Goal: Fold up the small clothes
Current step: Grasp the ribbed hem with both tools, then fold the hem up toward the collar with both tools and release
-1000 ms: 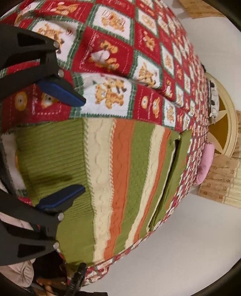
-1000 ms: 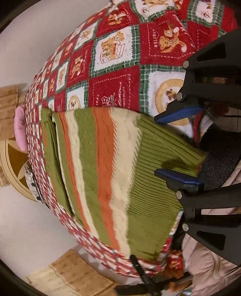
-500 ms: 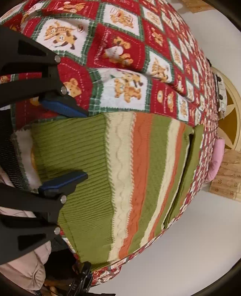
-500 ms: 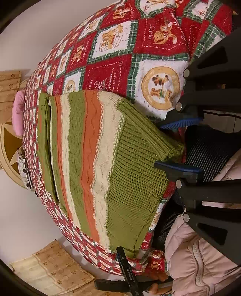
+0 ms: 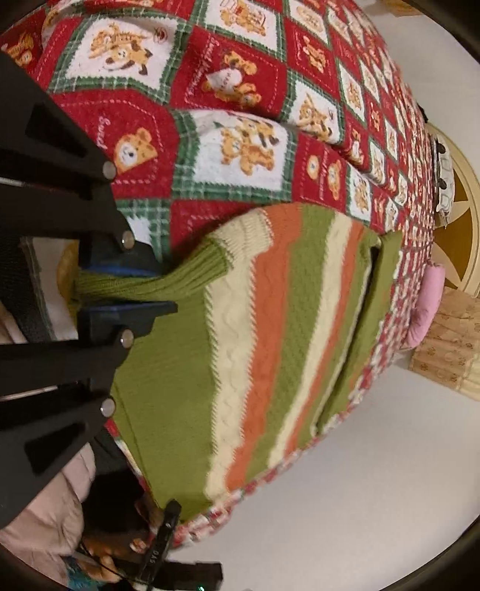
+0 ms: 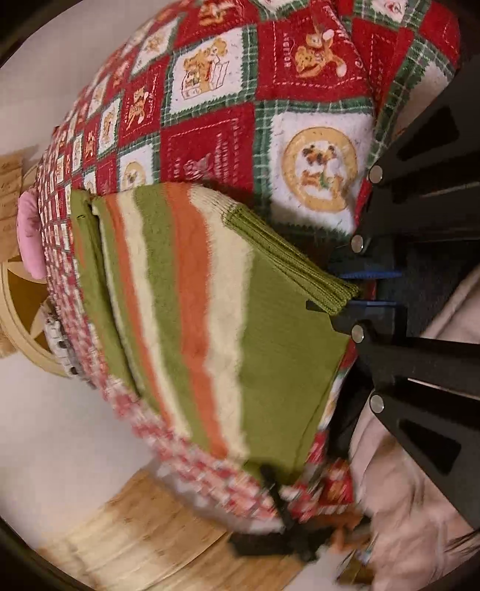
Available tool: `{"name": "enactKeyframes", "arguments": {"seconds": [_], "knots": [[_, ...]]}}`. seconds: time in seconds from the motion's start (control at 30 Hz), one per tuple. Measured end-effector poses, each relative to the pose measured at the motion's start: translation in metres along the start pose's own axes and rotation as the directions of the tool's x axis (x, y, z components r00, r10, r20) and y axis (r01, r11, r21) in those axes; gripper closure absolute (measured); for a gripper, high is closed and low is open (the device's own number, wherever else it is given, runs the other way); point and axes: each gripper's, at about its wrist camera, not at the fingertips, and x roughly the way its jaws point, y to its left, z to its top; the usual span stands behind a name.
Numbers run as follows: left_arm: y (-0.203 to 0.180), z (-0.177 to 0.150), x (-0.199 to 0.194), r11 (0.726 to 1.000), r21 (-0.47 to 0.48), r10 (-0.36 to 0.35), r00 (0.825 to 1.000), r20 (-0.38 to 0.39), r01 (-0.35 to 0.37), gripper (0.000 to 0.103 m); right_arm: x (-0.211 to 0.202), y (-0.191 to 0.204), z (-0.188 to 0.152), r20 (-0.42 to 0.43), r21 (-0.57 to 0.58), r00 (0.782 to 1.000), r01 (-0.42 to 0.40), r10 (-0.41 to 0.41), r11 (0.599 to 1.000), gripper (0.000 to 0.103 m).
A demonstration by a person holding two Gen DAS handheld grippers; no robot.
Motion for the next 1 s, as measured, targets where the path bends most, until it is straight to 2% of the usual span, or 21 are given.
{"name": "enactKeyframes", "arguments": {"seconds": [0.17, 0.27, 0.53, 0.63, 0.7, 0.87, 1.0], "knots": [[-0.007, 0.024, -0.001, 0.998, -0.003, -0.066, 0.998, 0.011, 0.066, 0.091, -0.017, 0.000, 0.027, 0.073, 0.051, 0.992, -0.111, 0.107, 0.993, 0.096], [-0.016, 0.047, 0.004, 0.997, 0.026, -0.073, 0.997, 0.010, 0.073, 0.091, -0.019, -0.005, 0.050, 0.123, 0.078, 0.983, -0.149, 0.139, 0.986, 0.096], [-0.025, 0.121, 0.026, 0.996, 0.092, -0.026, 0.998, 0.064, 0.020, 0.091, 0.007, -0.033, 0.126, 0.217, 0.175, 0.973, -0.119, 0.080, 0.977, 0.096], [-0.015, 0.143, 0.039, 0.997, 0.081, -0.004, 0.998, 0.066, -0.002, 0.090, 0.028, -0.051, 0.146, 0.222, 0.225, 0.974, -0.095, 0.044, 0.970, 0.096], [-0.002, 0.154, 0.043, 0.999, 0.054, -0.009, 0.998, 0.062, 0.006, 0.082, 0.046, -0.060, 0.152, 0.204, 0.249, 0.979, -0.066, 0.014, 0.966, 0.096], [0.024, 0.167, 0.033, 0.997, 0.050, 0.050, 0.993, 0.106, -0.056, 0.070, 0.074, -0.069, 0.149, 0.156, 0.263, 0.987, -0.015, -0.028, 0.965, 0.096], [0.032, 0.162, 0.038, 0.994, 0.105, 0.009, 0.997, 0.078, -0.018, 0.055, 0.075, -0.067, 0.145, 0.174, 0.241, 0.984, -0.004, -0.039, 0.971, 0.093]]}}
